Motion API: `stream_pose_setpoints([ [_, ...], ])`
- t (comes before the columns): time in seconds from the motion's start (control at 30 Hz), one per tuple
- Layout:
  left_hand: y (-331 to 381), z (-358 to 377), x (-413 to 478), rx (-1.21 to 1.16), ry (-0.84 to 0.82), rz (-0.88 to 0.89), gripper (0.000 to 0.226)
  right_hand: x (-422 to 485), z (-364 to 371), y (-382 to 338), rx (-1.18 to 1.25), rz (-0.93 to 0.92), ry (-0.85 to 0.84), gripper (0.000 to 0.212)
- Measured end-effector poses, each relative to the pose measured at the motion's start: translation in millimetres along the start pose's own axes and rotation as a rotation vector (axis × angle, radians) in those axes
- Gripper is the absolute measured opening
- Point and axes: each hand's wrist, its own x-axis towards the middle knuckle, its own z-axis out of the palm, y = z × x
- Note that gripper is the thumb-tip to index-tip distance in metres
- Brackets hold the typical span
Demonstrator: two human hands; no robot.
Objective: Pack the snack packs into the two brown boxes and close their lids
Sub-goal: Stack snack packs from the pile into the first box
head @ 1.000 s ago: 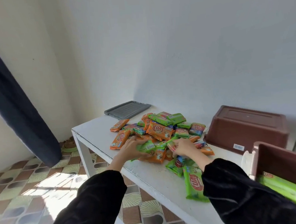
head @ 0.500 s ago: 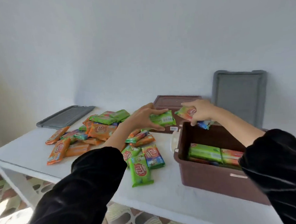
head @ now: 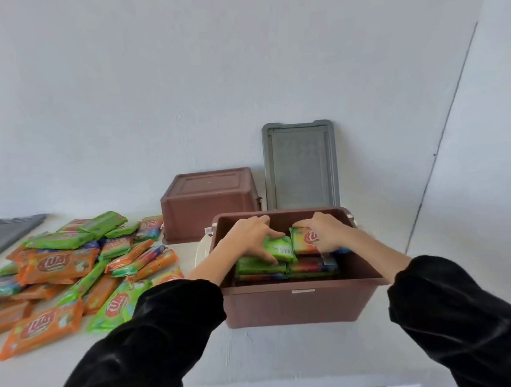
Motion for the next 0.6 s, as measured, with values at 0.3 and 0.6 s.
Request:
stream_pose_setpoints([
  [0.3,7.1,14.7,4.2,0.069,-0.070,-0.050,0.070,7.4,29.4,-0.3,-0.010,-0.029,-0.011,0.077],
  [0.6,2.9,14.2,2.4,0.035,-0.094,-0.057,0.069,7.9,29.0,-1.7,-0.020,-0.051,-0.005,0.082],
])
